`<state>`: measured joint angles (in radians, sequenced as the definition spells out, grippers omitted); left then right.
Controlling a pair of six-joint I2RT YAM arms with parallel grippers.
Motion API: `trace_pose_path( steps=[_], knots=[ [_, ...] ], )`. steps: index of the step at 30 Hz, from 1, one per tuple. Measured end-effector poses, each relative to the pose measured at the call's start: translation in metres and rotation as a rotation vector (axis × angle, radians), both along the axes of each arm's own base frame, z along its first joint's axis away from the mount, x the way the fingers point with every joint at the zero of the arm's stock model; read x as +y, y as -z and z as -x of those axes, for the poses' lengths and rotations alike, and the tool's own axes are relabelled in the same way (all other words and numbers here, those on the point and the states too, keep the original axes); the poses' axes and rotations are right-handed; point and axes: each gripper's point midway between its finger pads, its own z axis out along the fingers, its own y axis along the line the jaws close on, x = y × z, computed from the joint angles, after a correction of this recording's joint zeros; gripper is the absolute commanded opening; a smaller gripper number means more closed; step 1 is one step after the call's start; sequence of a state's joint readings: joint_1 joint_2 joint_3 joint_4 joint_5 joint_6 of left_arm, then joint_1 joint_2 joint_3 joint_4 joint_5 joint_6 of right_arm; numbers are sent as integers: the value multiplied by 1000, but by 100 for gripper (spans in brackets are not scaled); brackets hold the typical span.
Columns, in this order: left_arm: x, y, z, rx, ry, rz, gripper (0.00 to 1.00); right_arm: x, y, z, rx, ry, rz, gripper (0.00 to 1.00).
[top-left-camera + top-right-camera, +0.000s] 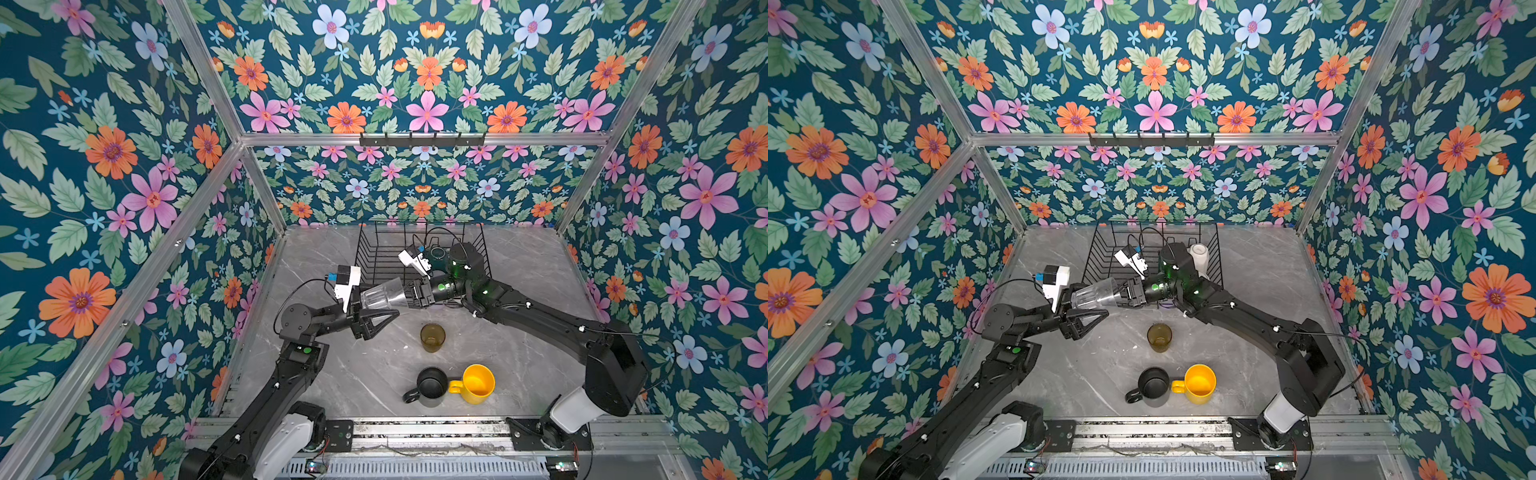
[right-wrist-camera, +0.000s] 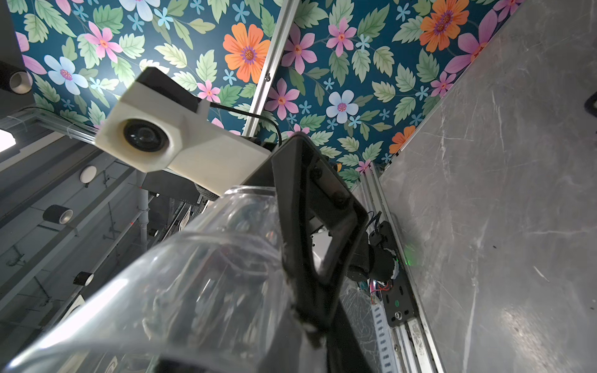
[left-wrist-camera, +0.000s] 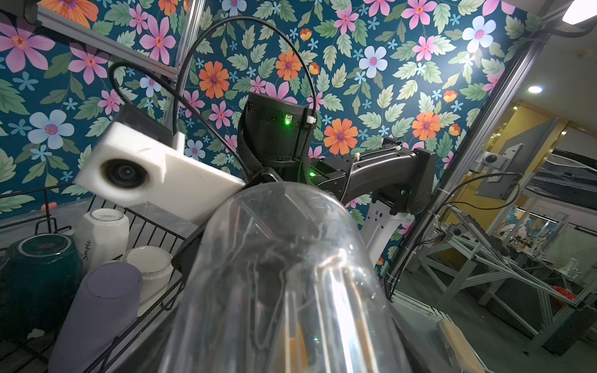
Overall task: Load the cups into the dish rack
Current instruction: 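Close the left gripper on the clear glass held by the right gripper, then open the right gripper and pull back while the left gripper lifts the glass, then carry the clear glass over the rack and lower it upside down with the left gripper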
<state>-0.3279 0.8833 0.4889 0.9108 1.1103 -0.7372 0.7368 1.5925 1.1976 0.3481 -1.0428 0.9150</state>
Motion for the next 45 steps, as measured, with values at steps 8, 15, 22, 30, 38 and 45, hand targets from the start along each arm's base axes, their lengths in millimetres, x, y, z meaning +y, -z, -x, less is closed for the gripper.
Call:
trace_pose_path(
  steps=[8, 15, 22, 30, 38, 45],
  knots=[
    [1, -6, 2, -9, -4, 2, 0, -3, -4, -1, -12, 24, 3, 45],
    [2, -11, 0, -21, -30, -7, 0, -28, 3, -16, -19, 121, 27, 57],
    [2, -13, -14, -6, -87, -34, 0, -70, 8, -38, -33, 294, 73, 66],
    [4, -7, -66, 78, -280, -167, 0, -124, -2, -42, -224, 576, 221, 90],
    [10, 20, -137, 238, -474, -378, 0, -172, 15, -41, -353, 769, 375, 97],
    [18, 47, -200, 357, -617, -578, 0, -184, 25, -38, -390, 800, 426, 99]
  ],
)
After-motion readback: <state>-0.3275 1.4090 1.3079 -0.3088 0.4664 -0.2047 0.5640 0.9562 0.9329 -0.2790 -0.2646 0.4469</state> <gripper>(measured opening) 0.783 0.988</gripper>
